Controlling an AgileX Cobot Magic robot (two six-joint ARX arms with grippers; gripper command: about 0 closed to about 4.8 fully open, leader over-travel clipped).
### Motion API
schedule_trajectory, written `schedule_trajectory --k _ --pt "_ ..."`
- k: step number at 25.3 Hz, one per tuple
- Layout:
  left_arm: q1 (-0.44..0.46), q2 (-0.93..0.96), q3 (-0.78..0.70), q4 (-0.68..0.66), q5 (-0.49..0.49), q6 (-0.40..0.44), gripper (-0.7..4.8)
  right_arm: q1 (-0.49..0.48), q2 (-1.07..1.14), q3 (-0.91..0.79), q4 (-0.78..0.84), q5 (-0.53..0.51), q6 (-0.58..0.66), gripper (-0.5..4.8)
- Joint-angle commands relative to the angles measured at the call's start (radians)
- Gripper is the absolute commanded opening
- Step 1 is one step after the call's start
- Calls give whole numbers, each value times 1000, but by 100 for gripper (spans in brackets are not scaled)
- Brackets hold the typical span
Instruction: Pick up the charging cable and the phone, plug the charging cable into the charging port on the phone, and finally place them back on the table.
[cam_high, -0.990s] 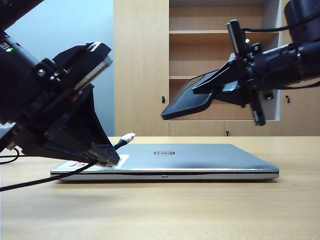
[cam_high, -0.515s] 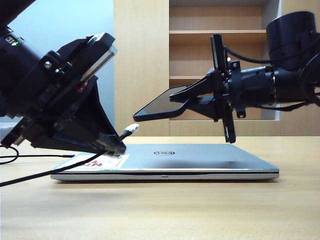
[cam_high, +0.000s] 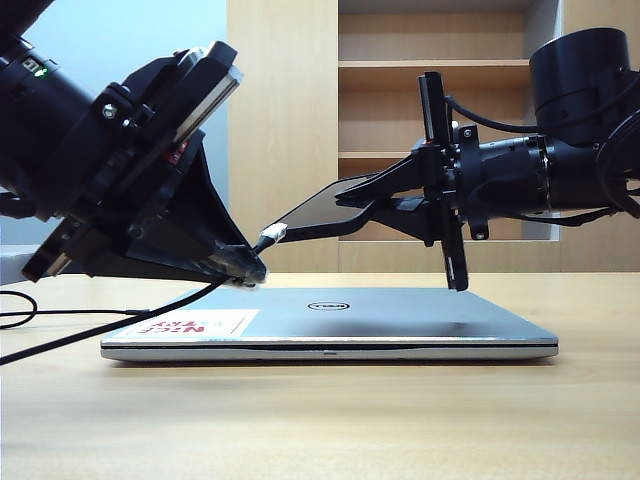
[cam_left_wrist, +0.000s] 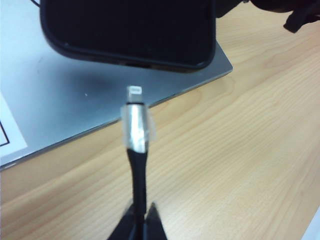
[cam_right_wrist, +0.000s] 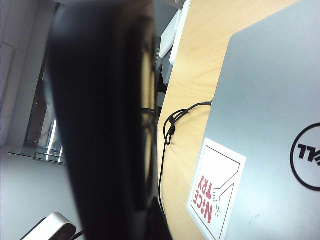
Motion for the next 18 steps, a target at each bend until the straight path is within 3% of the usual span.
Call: schedule_trajectory --k 1,18 --pt "-4 -2 2 13 5 0 -8 5 -4 5 44 -8 26 -5" --pt "-4 28 0 23 5 -19 -8 22 76 5 164 -52 128 -5"
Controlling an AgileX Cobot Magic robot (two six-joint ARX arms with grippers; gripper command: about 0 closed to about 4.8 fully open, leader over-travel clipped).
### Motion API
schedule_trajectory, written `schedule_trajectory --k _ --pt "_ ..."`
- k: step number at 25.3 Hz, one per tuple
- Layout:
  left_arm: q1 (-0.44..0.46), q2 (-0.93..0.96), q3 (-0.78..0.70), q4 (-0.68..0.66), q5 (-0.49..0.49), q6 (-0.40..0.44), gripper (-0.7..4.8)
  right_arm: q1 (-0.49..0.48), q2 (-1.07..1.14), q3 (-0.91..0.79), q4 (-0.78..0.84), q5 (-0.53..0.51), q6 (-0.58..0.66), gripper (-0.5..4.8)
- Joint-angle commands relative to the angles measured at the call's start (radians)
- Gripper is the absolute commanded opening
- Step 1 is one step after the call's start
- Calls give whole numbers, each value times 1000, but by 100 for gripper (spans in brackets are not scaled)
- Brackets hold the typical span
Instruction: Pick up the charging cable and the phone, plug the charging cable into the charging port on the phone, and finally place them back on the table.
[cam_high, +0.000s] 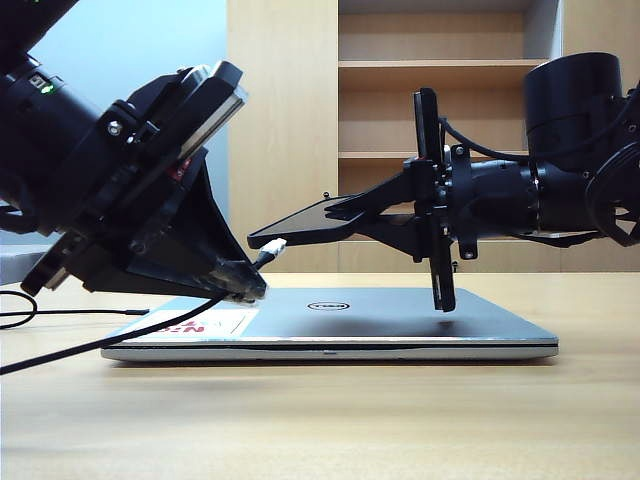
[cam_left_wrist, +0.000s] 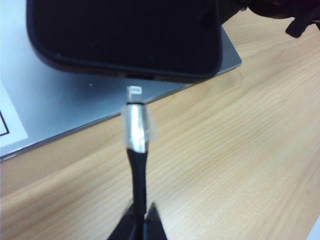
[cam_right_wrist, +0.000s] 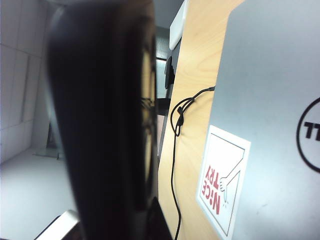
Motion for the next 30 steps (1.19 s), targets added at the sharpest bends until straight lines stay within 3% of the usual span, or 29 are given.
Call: schedule_trajectory --k 1,30 --pt "-4 -3 2 18 5 0 -8 6 -6 5 48 -26 3 -5" --pt "-5 -3 2 25 5 0 -8 14 -6 5 55 -4 10 -5"
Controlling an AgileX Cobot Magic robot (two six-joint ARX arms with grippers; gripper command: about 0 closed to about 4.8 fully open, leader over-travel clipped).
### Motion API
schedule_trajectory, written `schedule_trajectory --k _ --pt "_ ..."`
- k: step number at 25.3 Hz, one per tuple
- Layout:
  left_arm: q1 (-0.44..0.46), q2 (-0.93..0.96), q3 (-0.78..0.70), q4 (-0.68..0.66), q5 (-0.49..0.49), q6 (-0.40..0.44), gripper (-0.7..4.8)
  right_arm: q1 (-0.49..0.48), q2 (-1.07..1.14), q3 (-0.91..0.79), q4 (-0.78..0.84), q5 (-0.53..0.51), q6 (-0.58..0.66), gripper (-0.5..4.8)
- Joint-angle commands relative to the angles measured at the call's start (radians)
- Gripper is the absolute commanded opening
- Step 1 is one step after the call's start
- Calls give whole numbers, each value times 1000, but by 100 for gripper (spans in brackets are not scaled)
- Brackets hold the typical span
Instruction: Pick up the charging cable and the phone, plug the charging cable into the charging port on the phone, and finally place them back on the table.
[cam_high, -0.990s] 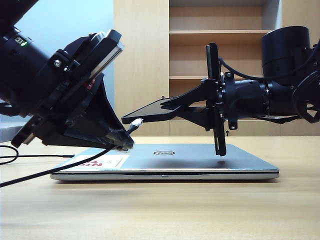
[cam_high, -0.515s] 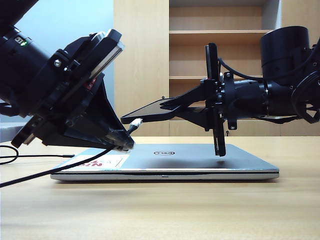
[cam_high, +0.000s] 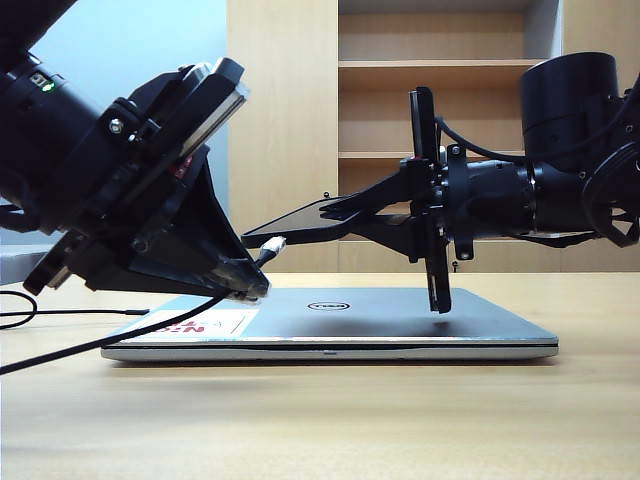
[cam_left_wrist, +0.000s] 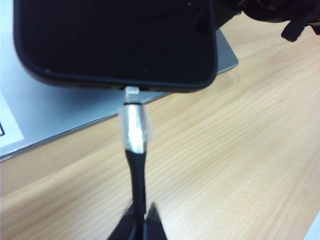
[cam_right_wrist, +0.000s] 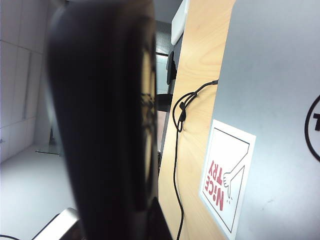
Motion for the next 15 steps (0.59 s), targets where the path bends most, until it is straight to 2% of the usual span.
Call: schedule_trajectory --k 1,15 --pt "0 -3 2 19 4 1 -8 3 -8 5 55 -3 -1 -5" --pt "0 -3 2 19 4 1 -8 3 -8 5 62 -56 -95 -5"
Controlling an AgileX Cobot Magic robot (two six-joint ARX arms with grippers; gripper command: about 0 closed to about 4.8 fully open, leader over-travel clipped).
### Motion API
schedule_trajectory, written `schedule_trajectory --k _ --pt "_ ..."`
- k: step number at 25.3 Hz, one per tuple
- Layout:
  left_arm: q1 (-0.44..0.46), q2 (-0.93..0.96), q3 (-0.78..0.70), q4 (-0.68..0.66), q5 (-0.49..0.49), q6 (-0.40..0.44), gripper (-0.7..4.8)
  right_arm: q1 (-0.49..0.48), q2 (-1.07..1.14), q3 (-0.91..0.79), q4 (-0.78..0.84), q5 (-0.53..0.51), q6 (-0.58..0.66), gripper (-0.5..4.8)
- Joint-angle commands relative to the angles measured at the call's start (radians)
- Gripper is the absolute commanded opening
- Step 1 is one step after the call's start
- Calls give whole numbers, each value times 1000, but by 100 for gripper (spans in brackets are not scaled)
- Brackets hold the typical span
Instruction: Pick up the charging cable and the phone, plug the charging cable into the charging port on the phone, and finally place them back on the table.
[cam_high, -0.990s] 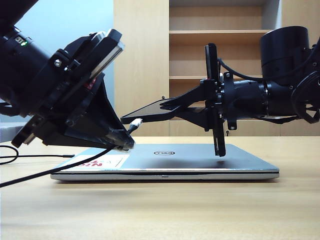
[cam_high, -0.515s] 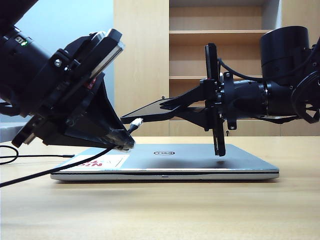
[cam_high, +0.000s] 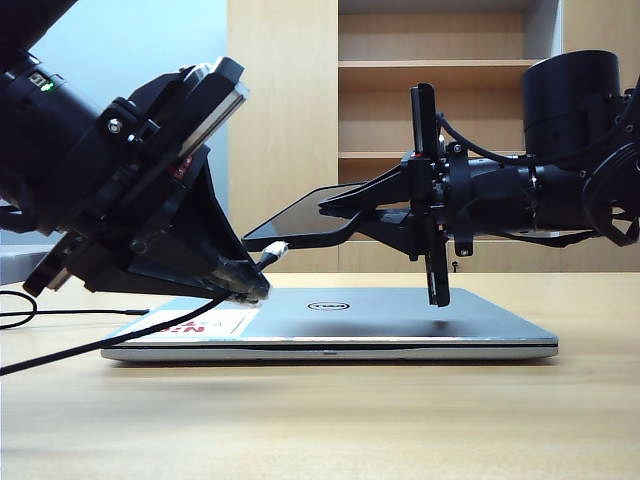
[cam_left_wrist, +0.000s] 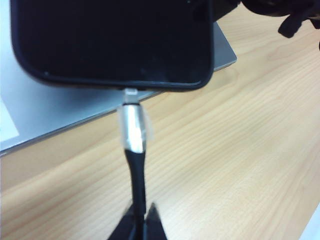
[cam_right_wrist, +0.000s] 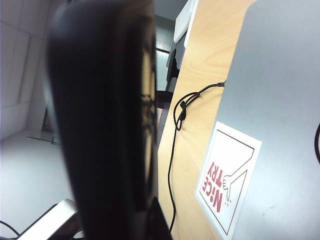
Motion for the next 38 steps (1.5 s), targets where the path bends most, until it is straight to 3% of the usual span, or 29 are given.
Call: schedule_trajectory --k 1,12,24,38 --pt "0 -2 2 21 0 1 -8 3 -8 5 47 -34 -13 -5" --pt "0 -3 2 21 0 1 -8 3 -8 5 46 -58 -21 -5" --pt "0 -3 2 21 0 1 -8 3 -8 6 47 -9 72 -5" --pt "0 -3 2 21 0 1 -8 2 -8 6 50 24 83 -5"
